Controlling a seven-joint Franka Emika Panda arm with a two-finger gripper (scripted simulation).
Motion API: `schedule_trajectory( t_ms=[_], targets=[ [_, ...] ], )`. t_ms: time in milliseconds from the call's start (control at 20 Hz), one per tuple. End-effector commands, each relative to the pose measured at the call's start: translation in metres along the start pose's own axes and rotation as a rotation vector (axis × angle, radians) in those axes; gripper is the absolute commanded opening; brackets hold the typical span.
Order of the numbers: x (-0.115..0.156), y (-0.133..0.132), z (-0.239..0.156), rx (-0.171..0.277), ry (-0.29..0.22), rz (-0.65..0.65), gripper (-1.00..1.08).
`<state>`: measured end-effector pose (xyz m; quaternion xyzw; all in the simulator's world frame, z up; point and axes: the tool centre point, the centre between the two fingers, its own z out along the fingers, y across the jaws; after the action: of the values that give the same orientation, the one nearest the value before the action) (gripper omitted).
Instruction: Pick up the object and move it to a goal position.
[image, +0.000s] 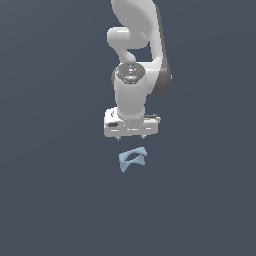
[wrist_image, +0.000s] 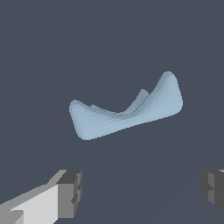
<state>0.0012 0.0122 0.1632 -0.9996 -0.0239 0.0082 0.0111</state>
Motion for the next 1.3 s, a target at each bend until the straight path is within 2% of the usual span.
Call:
schedule_trajectory(
  t_ms=[0,450,700,1250],
  targets=[
    [0.0000,0.0000,0.0000,0.000,0.000,0.000,1.00],
    [-0.0026,-0.0003,-0.0015,-0.030,-0.020,-0.038,1.00],
    [-0.0026,-0.0004,-0.0015,-0.029,-0.020,-0.039,1.00],
    [0.0023,-0.0006,0.0004,-0.027,-0.016,0.080,1.00]
  ],
)
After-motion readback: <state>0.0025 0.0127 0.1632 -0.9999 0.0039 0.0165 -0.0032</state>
